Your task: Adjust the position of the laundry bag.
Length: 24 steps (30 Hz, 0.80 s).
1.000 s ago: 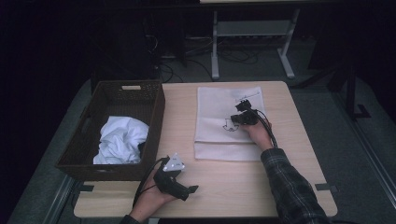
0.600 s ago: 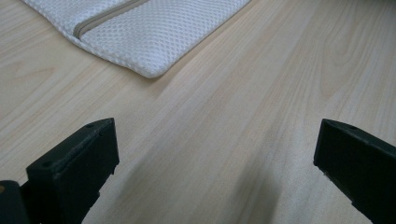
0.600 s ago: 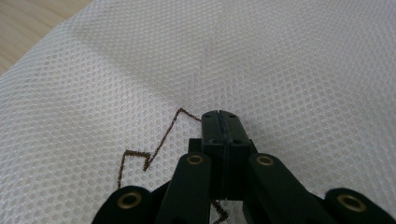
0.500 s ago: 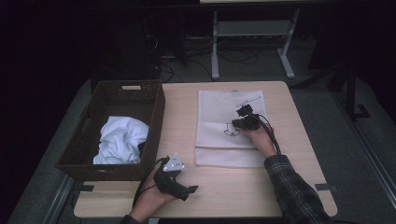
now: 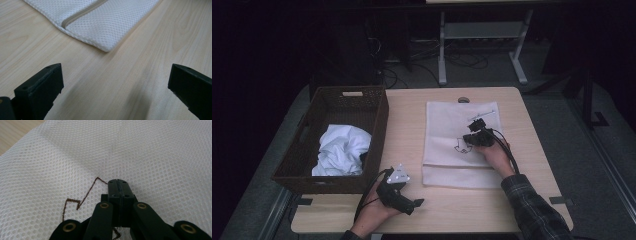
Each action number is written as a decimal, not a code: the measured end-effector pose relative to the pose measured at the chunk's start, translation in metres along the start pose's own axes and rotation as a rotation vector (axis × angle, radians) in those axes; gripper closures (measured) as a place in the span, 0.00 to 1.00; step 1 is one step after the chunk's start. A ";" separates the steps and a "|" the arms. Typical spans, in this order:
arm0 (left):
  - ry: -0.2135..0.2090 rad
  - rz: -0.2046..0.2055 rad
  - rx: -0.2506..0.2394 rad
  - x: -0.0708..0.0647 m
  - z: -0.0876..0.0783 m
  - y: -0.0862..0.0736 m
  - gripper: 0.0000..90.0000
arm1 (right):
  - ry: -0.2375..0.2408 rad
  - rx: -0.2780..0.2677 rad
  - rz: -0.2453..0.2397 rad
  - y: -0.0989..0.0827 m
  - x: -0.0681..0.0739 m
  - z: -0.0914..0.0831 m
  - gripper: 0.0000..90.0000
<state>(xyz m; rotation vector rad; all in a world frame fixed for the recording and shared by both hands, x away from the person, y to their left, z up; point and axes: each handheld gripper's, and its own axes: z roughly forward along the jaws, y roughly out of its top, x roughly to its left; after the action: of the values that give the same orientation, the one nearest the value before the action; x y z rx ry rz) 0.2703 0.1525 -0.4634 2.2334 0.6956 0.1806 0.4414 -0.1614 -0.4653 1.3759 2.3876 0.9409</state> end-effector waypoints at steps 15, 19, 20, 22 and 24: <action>0.004 0.001 0.002 0.000 0.000 0.000 0.00 | 0.006 0.023 -0.015 -0.021 0.007 -0.019 0.99; 0.004 0.000 0.001 -0.001 0.000 0.000 0.00 | 0.002 0.040 -0.016 -0.024 0.010 -0.023 0.99; 0.004 0.001 0.001 -0.001 0.000 0.000 0.00 | 0.003 0.038 -0.017 -0.026 0.010 -0.024 0.99; 0.003 0.001 0.001 -0.001 0.000 0.000 0.00 | 0.004 0.037 -0.017 -0.027 0.011 -0.025 0.99; 0.003 0.002 0.001 -0.001 -0.001 0.000 0.00 | 0.004 0.043 -0.022 -0.030 0.013 -0.027 0.99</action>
<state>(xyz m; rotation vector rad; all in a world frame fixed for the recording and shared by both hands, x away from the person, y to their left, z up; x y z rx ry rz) 0.2694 0.1522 -0.4627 2.2352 0.6950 0.1846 0.4006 -0.1718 -0.4618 1.3605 2.4346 0.8932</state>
